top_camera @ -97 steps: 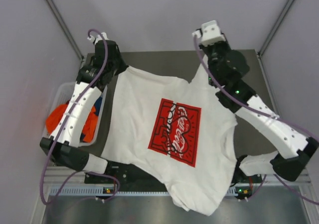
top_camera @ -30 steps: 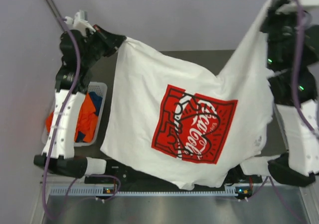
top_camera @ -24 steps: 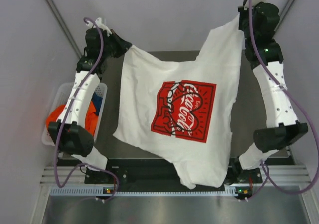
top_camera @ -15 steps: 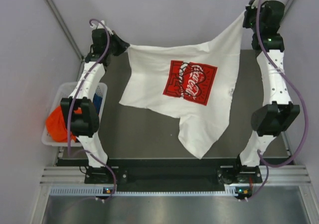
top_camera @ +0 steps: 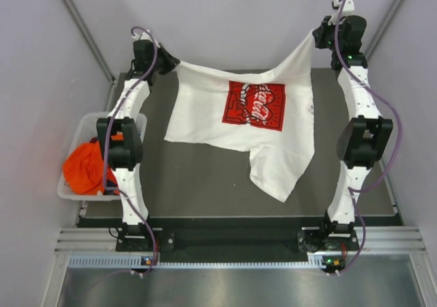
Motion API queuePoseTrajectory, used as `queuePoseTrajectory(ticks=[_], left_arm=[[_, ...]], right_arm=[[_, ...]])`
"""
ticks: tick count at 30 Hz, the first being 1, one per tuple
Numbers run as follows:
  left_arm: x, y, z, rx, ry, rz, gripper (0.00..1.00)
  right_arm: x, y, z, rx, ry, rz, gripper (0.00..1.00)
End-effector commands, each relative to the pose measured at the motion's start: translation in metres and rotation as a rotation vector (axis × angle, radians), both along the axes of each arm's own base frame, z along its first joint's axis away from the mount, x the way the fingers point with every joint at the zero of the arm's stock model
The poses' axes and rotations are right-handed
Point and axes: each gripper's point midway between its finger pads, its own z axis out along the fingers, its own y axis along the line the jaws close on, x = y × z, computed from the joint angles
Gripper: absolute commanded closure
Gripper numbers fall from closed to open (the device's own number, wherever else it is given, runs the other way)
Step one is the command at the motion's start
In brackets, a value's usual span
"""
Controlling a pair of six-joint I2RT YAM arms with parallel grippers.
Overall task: Fold and stack the t-shirts
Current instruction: Flatten the tshirt out, then fold the tshirt
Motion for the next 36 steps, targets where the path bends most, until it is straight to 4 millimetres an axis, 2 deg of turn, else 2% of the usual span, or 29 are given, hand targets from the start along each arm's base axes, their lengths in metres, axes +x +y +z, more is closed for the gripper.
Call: queuePoseTrajectory(ticks=[1, 2, 3, 4, 5, 6, 7, 8, 9, 11, 13, 14, 15, 19, 23, 24, 25, 26, 27, 28, 30, 31, 33, 34, 36], left_arm=[[0.027, 0.017, 0.047, 0.038, -0.165, 0.021, 1.00], [0.029, 0.017, 0.047, 0.026, -0.165, 0.013, 1.00], [0.032, 0.016, 0.047, 0.018, -0.165, 0.004, 1.00], [0.037, 0.014, 0.037, 0.010, -0.152, -0.006, 1.00], [0.041, 0.029, 0.044, 0.008, -0.169, 0.009, 1.00], [0.042, 0.030, 0.039, 0.005, -0.164, -0.005, 1.00], [0.042, 0.030, 0.039, 0.006, -0.169, -0.014, 1.00], [0.041, 0.029, 0.036, 0.008, -0.164, -0.032, 1.00], [0.039, 0.031, 0.035, 0.006, -0.163, -0.044, 1.00], [0.036, 0.031, 0.029, -0.001, -0.142, -0.062, 1.00], [0.030, 0.025, 0.024, -0.013, -0.122, -0.108, 1.00], [0.026, 0.024, 0.016, -0.005, -0.092, -0.124, 1.00], [0.022, 0.021, 0.013, -0.006, -0.074, -0.142, 1.00], [0.003, 0.013, -0.011, 0.005, 0.001, -0.221, 1.00], [-0.010, 0.007, -0.028, 0.003, 0.048, -0.271, 1.00], [-0.013, 0.006, -0.024, 0.004, 0.039, -0.274, 1.00], [-0.018, 0.005, -0.034, -0.001, 0.061, -0.274, 1.00], [-0.020, 0.005, -0.036, -0.003, 0.062, -0.272, 1.00], [-0.024, 0.005, -0.029, 0.002, 0.047, -0.264, 1.00], [-0.027, 0.006, -0.038, 0.001, 0.059, -0.258, 1.00], [-0.033, 0.006, -0.034, 0.014, 0.047, -0.254, 1.00], [-0.038, 0.006, -0.040, 0.015, 0.061, -0.257, 1.00], [-0.043, 0.007, -0.038, 0.022, 0.060, -0.257, 1.00], [-0.046, 0.007, -0.043, 0.024, 0.074, -0.254, 1.00], [-0.050, 0.012, -0.045, 0.047, 0.082, -0.238, 1.00]], right_arm=[[0.002, -0.009, 0.039, 0.047, -0.111, -0.040, 1.00], [0.003, -0.016, 0.032, 0.071, -0.091, -0.078, 1.00], [-0.002, -0.021, 0.035, 0.084, -0.090, -0.094, 1.00], [-0.005, -0.029, 0.033, 0.101, -0.078, -0.113, 1.00], [-0.008, -0.032, 0.021, 0.129, -0.045, -0.128, 1.00], [-0.017, -0.038, 0.025, 0.138, -0.032, -0.142, 1.00], [-0.021, -0.040, 0.023, 0.141, -0.018, -0.150, 1.00], [-0.026, -0.042, 0.012, 0.145, 0.023, -0.160, 1.00], [-0.035, -0.043, 0.021, 0.148, 0.018, -0.163, 1.00], [-0.048, -0.041, 0.014, 0.151, 0.055, -0.162, 1.00], [-0.059, -0.041, 0.001, 0.147, 0.097, -0.171, 1.00], [-0.066, -0.042, -0.023, 0.146, 0.151, -0.187, 1.00], [-0.076, -0.045, -0.017, 0.141, 0.139, -0.205, 1.00], [-0.101, -0.050, -0.036, 0.106, 0.197, -0.232, 1.00], [-0.127, -0.048, -0.038, 0.116, 0.244, -0.240, 1.00], [-0.132, -0.047, -0.039, 0.126, 0.253, -0.243, 1.00], [-0.137, -0.045, -0.040, 0.146, 0.262, -0.245, 1.00], [-0.147, -0.045, -0.044, 0.152, 0.276, -0.254, 1.00], [-0.152, -0.046, -0.047, 0.161, 0.288, -0.269, 1.00], [-0.156, -0.047, -0.049, 0.181, 0.299, -0.283, 1.00], [-0.171, -0.047, -0.059, 0.193, 0.330, -0.301, 1.00], [-0.178, -0.046, -0.076, 0.206, 0.370, -0.309, 1.00], [-0.190, -0.045, -0.081, 0.218, 0.376, -0.313, 1.00], [-0.197, -0.042, -0.096, 0.225, 0.405, -0.311, 1.00], [-0.204, -0.039, -0.094, 0.237, 0.389, -0.294, 1.00]])
